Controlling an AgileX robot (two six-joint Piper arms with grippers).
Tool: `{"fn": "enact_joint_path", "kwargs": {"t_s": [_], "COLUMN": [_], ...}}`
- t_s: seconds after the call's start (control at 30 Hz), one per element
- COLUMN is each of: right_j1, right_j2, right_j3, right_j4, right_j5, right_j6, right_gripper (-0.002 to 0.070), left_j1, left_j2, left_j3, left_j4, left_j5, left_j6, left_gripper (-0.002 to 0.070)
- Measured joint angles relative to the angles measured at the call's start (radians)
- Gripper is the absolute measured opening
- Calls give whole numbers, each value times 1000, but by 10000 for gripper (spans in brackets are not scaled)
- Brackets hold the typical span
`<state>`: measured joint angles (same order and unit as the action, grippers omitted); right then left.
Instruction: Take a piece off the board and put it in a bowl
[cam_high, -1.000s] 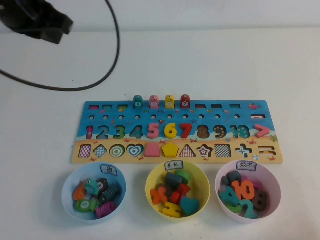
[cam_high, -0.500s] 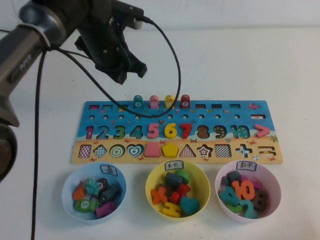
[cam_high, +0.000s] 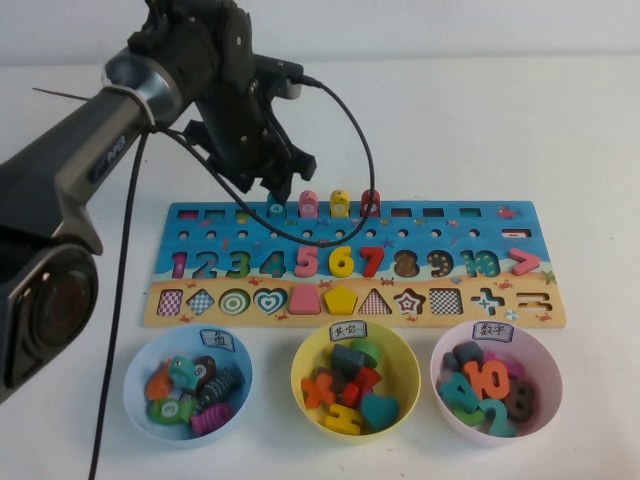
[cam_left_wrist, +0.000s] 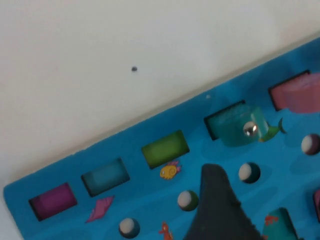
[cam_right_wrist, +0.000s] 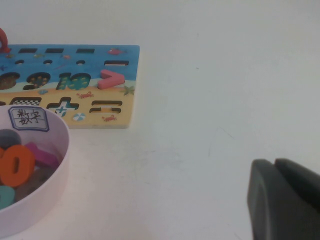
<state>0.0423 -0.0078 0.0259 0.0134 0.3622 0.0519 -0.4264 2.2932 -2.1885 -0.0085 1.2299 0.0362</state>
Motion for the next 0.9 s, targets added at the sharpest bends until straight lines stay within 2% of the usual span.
{"fn": "enact_joint_path", "kwargs": {"t_s": [0.17,0.63,0.9], "right_j1": [0,0,0], "right_j2": [0,0,0], "right_j3": [0,0,0], "right_j4": [0,0,0], "right_j5": [0,0,0], "right_j6": [0,0,0], "right_gripper": [-17,-17,-17], "left_j1": [0,0,0], "left_j2": [21,95,117], "left_j3": [-47,-65,-74], "left_j4": [-9,-7,-7], "left_j5": [-40,-64,-78], "left_j6": [-29,-36,-41], "left_gripper": [392,395,316]}}
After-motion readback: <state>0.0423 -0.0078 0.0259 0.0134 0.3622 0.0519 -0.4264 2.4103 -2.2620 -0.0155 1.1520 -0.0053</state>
